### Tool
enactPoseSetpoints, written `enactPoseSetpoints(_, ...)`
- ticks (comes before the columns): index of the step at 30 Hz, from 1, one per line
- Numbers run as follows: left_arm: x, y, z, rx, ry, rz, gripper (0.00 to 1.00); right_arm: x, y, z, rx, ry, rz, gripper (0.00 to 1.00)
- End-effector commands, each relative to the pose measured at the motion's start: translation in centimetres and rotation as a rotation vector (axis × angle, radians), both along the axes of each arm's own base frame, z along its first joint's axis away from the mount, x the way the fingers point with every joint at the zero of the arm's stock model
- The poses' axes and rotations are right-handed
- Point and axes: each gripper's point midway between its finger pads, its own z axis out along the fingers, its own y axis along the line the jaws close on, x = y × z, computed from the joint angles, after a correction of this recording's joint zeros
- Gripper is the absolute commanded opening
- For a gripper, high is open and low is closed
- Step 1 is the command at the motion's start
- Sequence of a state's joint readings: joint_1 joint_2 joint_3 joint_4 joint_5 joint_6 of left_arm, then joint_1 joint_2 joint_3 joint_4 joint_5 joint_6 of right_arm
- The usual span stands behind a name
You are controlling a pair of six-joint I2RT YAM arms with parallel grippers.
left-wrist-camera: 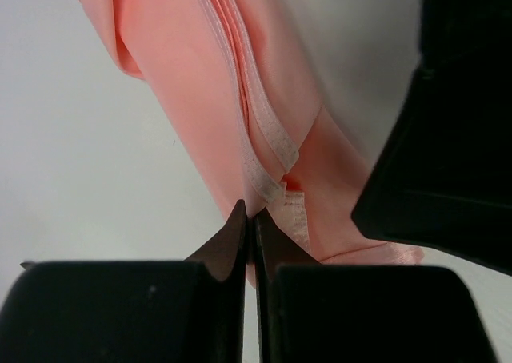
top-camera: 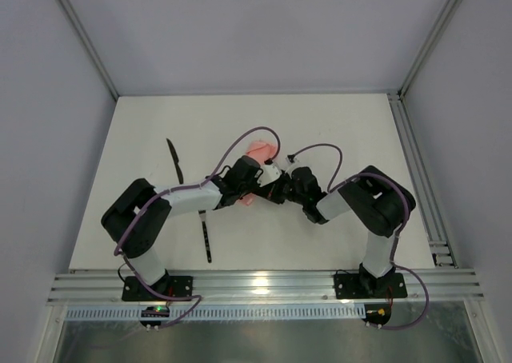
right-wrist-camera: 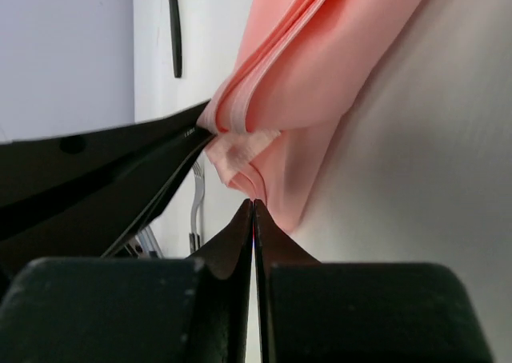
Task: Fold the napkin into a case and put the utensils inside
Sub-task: Stuff the top corner of the smaller-rectangle-folded napkin into the folded napkin.
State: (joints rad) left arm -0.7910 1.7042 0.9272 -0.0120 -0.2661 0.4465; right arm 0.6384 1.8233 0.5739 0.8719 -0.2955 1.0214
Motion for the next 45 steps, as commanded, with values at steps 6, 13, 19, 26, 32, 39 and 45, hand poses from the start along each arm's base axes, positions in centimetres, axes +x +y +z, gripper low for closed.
enactPoseSetpoints(6, 0.7, -1.9, 2.6, -0.136, -0.008, 0.007, 0.0, 3.5, 3.7, 2.1, 0.166, -0.033, -0.071, 0.04)
enactPoseSetpoints(13, -0.2, -2.5, 2.7, -0.164, 0.039, -0.029, 0.0, 4.2, 4.5, 0.4, 0.145, 0.019, -0.112, 0.04)
enactPoseSetpoints(19, -1.5, -2.9, 2.4, -0.183, 0.093, -0.069, 0.0, 5.1, 3.9, -1.0, 0.1, 0.051, -0.188, 0.04)
enactPoseSetpoints(26, -2.9, -3.0, 1.5, -0.174, 0.157, -0.12, 0.0, 6.1, 4.7, 0.3, 0.17, 0.035, -0.203, 0.04)
enactPoseSetpoints(32, -1.9, -3.0, 2.2, -0.172, 0.108, -0.108, 0.04, 5.3, 5.8, -1.3, 0.137, 0.101, -0.187, 0.04)
enactPoseSetpoints(39, -1.2, -3.3, 0.8, -0.144, 0.141, -0.104, 0.13, 4.1, 7.4, -1.9, 0.144, 0.121, -0.14, 0.04)
enactPoseSetpoints(45, -2.2, -2.7, -1.0, -0.084, 0.181, -0.152, 0.19, 3.3, 6.4, -1.8, 0.132, 0.116, -0.143, 0.04)
